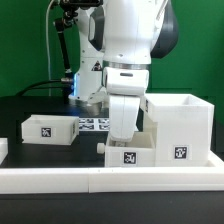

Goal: Assemble drawer

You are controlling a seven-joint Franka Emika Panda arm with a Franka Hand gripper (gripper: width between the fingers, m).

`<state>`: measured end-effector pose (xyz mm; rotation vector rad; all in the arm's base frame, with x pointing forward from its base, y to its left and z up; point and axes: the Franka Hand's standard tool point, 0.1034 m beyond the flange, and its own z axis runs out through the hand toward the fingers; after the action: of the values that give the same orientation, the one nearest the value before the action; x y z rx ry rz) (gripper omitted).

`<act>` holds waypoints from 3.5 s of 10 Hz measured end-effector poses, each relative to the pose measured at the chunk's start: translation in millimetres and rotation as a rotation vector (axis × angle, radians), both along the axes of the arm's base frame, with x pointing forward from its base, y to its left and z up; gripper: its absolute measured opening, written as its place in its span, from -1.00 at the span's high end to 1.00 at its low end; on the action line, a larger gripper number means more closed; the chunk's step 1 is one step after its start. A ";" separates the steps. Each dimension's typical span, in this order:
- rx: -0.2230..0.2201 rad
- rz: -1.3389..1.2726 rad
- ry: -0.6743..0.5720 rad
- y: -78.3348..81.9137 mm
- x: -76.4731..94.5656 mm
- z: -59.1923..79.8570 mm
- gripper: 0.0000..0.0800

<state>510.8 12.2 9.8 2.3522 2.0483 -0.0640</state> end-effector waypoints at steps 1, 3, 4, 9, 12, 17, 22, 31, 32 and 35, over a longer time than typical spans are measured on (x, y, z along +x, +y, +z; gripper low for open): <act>-0.002 -0.008 -0.001 0.5 0.3 0.2 0.90; -0.002 -0.018 -0.012 0.7 0.5 0.3 0.90; -0.002 -0.020 -0.010 -0.3 0.3 -0.2 0.90; -0.013 0.082 0.006 -7.7 0.8 -0.7 0.90; -0.021 0.106 0.004 -6.7 1.3 -0.5 0.90; -0.020 0.088 -0.001 0.0 2.9 -0.1 0.90; -0.027 0.092 -0.005 -2.8 5.7 1.0 0.90; -0.053 0.086 0.010 -20.7 31.1 49.6 -0.62; -0.057 0.081 0.006 -26.8 44.4 52.9 -0.62; -0.067 0.099 0.004 -45.4 74.2 56.4 -0.62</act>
Offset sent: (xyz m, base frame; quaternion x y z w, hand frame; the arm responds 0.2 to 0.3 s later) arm 0.0000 0.0000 0.0000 0.0000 0.0000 0.0000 1.0000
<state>585.0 -33.3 66.2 2.2110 2.1255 -0.1327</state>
